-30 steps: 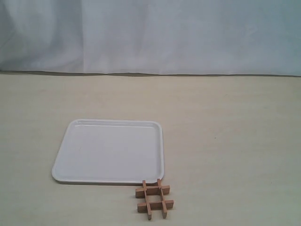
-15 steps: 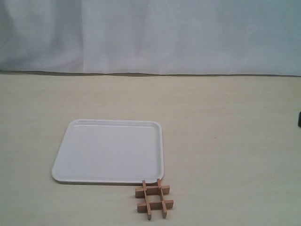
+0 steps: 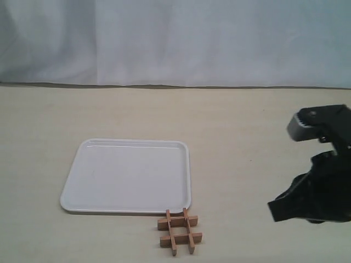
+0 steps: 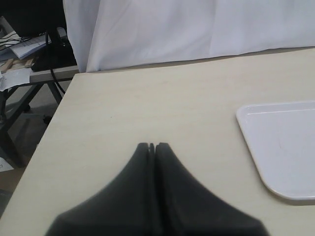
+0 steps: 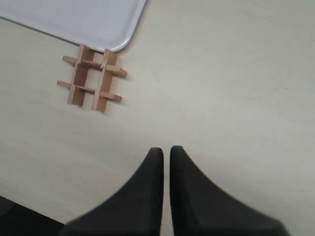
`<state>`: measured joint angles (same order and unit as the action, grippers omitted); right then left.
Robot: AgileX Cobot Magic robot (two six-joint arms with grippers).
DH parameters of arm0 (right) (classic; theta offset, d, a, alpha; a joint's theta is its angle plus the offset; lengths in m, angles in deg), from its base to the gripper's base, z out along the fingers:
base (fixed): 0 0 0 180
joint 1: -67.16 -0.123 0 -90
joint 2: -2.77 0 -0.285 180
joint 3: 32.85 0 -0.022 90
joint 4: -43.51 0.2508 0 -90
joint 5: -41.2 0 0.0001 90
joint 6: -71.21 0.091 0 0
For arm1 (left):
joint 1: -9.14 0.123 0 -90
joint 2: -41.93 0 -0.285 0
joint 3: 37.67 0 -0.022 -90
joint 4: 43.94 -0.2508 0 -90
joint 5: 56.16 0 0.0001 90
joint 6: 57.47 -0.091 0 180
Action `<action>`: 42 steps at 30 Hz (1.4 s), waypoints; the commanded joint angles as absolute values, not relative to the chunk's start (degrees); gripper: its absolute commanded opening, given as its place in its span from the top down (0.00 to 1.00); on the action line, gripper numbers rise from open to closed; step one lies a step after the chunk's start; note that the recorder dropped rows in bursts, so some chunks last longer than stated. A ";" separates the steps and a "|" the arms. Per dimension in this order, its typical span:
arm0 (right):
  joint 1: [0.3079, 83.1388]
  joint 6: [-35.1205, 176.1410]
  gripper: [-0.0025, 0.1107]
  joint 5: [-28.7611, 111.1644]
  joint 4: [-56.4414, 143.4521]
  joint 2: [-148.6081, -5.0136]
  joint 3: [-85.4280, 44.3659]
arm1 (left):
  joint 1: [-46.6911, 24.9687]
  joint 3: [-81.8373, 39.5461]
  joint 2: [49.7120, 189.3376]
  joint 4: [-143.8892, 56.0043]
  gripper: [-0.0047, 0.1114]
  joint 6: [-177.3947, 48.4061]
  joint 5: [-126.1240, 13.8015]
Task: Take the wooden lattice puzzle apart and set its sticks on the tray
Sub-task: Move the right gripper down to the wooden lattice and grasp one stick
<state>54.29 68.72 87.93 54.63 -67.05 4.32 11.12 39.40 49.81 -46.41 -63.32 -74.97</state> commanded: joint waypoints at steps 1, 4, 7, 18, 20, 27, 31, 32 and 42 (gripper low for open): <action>44.51 80.21 0.94 86.09 46.00 -72.92 3.14 | 11.11 39.55 49.71 -46.06 0.96 -62.82 -74.62; 36.82 87.11 0.94 84.83 40.80 -77.63 3.01 | 11.11 39.55 49.71 -46.06 0.96 -62.82 -74.62; 31.37 92.17 0.94 83.08 36.87 -82.01 3.01 | 11.11 39.55 49.71 -46.06 0.96 -62.82 -74.62; 25.71 94.44 0.94 76.41 38.37 -94.88 -1.98 | 11.11 39.55 49.71 -46.06 0.96 -62.82 -74.62; 25.71 94.44 0.92 76.62 39.78 -96.59 -3.84 | 11.11 39.55 49.71 -46.06 0.96 -62.82 -74.62; 25.71 94.44 0.63 85.32 41.76 -102.16 -11.05 | 11.11 39.55 49.71 -46.18 0.96 -62.82 -74.62; 25.71 94.44 0.62 87.09 43.09 -103.04 -12.32 | 11.11 39.55 49.71 -46.18 0.96 -62.82 -74.62; 25.71 94.60 0.62 87.09 43.09 -103.18 -12.32 | 11.11 39.55 49.71 -46.18 0.96 -62.82 -74.62; 25.71 102.36 0.62 82.58 36.92 -108.72 -11.98 | 11.11 39.55 49.71 -46.19 0.96 -62.82 -74.74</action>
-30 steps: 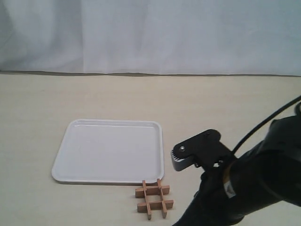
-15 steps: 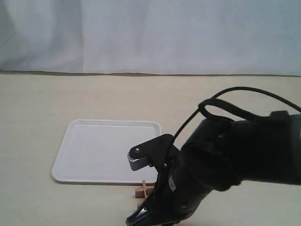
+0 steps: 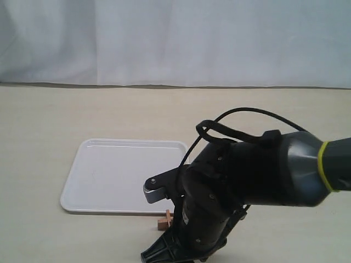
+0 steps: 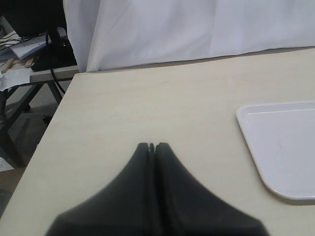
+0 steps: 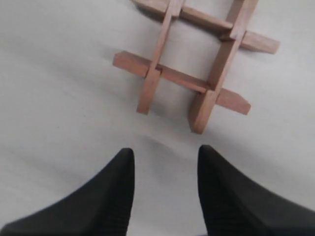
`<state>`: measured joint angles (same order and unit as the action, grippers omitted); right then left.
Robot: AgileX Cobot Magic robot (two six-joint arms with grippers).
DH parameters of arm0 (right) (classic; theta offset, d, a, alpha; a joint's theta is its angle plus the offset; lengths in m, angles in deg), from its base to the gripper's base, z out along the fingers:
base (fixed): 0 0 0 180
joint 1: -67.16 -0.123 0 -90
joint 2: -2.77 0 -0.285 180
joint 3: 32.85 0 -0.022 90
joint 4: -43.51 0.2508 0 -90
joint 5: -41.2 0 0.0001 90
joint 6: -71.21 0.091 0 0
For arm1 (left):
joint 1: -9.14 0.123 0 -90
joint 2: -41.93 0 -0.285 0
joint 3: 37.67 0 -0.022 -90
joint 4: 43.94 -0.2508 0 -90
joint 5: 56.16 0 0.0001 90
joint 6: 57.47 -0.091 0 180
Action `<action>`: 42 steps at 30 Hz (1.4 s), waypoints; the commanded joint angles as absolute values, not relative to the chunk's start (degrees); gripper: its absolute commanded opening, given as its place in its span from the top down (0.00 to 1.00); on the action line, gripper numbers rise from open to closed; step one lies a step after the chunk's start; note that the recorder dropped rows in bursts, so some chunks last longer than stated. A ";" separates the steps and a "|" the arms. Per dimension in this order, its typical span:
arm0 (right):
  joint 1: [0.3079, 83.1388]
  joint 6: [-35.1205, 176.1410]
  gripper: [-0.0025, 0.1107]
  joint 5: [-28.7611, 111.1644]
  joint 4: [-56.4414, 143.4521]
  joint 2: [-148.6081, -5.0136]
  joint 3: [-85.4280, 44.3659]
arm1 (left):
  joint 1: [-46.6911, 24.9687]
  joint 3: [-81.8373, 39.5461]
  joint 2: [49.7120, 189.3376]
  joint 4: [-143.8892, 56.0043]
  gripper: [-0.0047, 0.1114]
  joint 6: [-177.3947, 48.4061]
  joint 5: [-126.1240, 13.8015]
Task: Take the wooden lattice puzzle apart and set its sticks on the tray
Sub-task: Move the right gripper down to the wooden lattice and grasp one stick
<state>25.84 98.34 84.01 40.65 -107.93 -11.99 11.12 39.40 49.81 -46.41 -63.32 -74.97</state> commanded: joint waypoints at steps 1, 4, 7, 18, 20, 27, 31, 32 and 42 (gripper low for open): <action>25.71 102.45 0.62 82.06 36.77 -108.81 -11.98 | 11.11 39.55 49.71 -46.19 0.96 -62.82 -74.74; 25.71 102.96 0.62 81.96 36.66 -109.11 -11.98 | 11.11 39.55 49.71 -46.19 0.96 -62.82 -74.74; 25.71 103.59 0.62 81.96 36.66 -109.25 -11.88 | 11.11 39.55 49.71 -46.19 0.96 -62.82 -74.74; 25.71 108.72 0.62 81.56 32.09 -110.51 -9.87 | 11.11 39.55 49.71 -46.19 0.96 -62.95 -74.73; 25.71 109.27 0.62 81.13 32.09 -110.51 -9.87 | 11.11 39.55 49.71 -46.19 0.96 -62.95 -74.73; 25.71 109.31 0.62 79.12 33.60 -110.51 -9.87 | 11.11 39.55 49.71 -46.19 0.96 -62.96 -74.51; 25.71 109.31 0.62 76.82 34.01 -110.54 -9.87 | 11.11 39.55 49.71 -46.19 0.96 -62.96 -74.51; 25.71 109.31 0.62 76.59 34.01 -110.80 -9.87 | 11.11 39.55 49.71 -46.19 0.96 -62.96 -74.51; 25.71 109.31 0.87 76.21 33.74 -111.48 -9.87 | 11.11 39.55 49.71 -46.19 0.96 -62.96 -74.51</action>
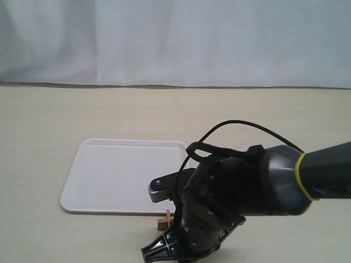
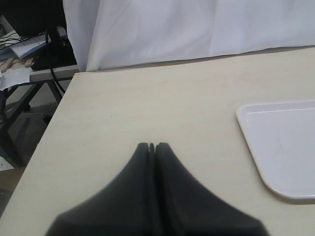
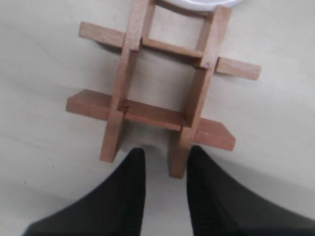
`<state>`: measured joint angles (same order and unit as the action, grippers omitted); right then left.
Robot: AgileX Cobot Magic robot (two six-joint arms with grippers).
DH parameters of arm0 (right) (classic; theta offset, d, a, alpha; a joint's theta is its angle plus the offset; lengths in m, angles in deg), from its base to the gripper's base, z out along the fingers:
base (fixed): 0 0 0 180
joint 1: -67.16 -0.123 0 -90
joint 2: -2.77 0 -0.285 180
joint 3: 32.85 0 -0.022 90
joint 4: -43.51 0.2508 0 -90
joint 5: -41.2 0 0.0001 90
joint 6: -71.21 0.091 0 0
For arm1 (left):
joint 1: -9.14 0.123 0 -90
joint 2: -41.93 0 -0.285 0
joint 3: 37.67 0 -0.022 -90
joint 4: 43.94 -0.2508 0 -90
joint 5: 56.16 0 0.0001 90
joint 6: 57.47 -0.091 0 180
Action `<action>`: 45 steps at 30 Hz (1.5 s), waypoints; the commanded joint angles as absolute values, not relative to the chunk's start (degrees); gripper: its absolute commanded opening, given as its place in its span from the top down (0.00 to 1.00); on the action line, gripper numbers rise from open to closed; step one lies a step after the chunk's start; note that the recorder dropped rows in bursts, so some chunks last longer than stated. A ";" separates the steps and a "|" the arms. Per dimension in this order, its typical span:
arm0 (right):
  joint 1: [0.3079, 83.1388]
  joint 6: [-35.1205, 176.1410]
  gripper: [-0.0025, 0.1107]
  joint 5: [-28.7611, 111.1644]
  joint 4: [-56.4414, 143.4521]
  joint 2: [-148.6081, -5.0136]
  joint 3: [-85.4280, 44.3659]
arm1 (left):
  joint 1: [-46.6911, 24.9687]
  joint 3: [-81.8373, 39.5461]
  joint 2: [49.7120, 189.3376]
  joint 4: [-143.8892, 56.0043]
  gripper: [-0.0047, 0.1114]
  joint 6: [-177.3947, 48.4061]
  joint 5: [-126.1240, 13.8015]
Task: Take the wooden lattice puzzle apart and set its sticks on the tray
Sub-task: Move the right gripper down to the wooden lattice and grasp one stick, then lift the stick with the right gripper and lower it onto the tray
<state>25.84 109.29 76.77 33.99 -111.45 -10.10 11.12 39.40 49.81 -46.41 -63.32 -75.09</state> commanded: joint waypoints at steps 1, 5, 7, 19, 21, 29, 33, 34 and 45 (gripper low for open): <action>25.71 109.31 0.92 76.21 33.52 -111.48 -9.87 | 11.11 39.55 49.71 -46.19 0.96 -62.96 -74.51; 25.71 109.31 0.94 76.44 33.36 -111.48 -9.87 | 11.11 39.55 49.71 -46.19 0.96 -62.96 -74.51; 25.71 109.31 0.94 77.23 33.36 -111.48 -10.01 | 11.11 39.55 49.71 -46.19 0.96 -62.96 -74.51; 25.71 109.32 0.94 77.87 33.59 -107.26 -10.25 | 11.11 39.55 49.71 -46.19 0.96 -62.96 -74.74; 25.71 109.32 0.94 78.22 33.59 -106.34 -10.25 | 11.11 39.55 49.71 -46.19 0.96 -62.96 -74.74; 25.71 105.10 0.94 77.42 33.59 -100.27 -10.25 | 11.11 39.55 49.71 -46.19 0.96 -62.96 -74.74; 25.71 103.34 0.94 75.80 33.59 -97.00 -11.66 | 11.11 39.55 49.71 -46.19 0.96 -62.96 -74.74; 25.71 103.34 0.94 75.95 33.59 -96.86 -13.28 | 11.11 39.55 49.71 -46.19 0.96 -62.96 -74.74; 25.85 99.04 0.94 94.93 20.98 -118.30 -42.10 | 11.11 39.55 49.71 -46.30 0.96 -62.96 -74.74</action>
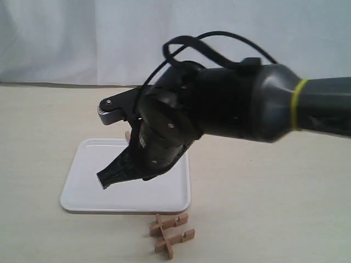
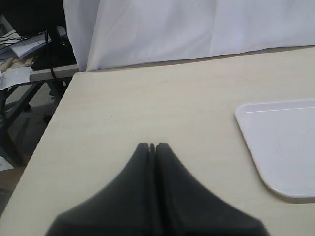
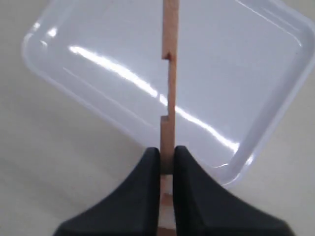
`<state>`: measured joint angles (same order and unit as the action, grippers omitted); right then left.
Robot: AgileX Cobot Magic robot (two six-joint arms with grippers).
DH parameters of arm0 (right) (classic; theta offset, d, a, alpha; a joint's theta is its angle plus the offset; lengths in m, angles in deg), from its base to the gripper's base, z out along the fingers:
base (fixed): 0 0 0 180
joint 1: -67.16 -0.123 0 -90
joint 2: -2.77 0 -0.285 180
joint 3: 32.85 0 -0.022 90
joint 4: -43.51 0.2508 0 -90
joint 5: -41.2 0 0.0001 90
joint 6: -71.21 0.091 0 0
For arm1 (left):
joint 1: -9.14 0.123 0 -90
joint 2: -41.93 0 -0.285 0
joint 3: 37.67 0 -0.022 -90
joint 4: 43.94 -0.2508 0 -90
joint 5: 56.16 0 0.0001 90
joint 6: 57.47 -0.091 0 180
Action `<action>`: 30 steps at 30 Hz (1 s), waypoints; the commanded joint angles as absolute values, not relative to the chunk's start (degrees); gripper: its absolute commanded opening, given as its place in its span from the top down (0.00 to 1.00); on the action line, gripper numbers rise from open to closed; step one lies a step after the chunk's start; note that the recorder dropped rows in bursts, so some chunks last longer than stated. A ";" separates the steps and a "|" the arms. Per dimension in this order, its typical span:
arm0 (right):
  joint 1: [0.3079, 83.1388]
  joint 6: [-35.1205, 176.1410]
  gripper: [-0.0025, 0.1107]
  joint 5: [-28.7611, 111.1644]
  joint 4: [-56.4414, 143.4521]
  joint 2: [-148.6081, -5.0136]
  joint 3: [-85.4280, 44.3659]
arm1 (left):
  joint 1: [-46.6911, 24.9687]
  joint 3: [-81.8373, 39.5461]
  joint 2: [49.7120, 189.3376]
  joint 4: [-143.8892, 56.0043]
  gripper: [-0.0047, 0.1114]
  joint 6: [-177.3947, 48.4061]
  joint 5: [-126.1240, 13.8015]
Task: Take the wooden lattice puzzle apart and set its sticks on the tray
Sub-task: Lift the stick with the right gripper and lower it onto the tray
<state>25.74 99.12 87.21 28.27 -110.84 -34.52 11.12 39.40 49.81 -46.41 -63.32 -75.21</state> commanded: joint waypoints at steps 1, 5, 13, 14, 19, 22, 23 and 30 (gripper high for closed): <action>25.98 99.67 0.94 95.30 19.96 -119.68 -43.07 | 11.11 39.55 49.71 -46.30 0.96 -62.96 -74.62; 28.39 103.80 0.94 93.42 19.52 -125.24 -44.50 | 11.11 39.55 49.71 -46.30 0.96 -62.96 -74.62; 30.29 108.37 0.84 89.77 23.34 -128.27 -44.50 | 11.11 39.55 49.71 -46.30 0.96 -62.96 -74.62; 30.29 108.49 0.82 89.31 23.34 -128.27 -44.50 | 11.11 39.55 49.71 -46.30 0.96 -62.96 -74.62; 30.29 108.49 0.71 89.30 23.58 -128.06 -44.64 | 11.11 39.55 49.71 -46.30 0.96 -62.96 -74.62; 30.29 105.74 0.68 89.58 26.58 -126.68 -45.15 | 11.11 39.55 49.71 -46.30 0.96 -62.96 -74.62; 30.29 104.25 0.67 90.05 27.72 -126.00 -45.39 | 11.11 39.55 49.71 -46.30 0.96 -62.96 -74.62; 28.18 96.85 0.70 100.43 30.86 -120.42 -45.65 | 11.11 39.55 49.71 -46.30 0.96 -62.96 -74.74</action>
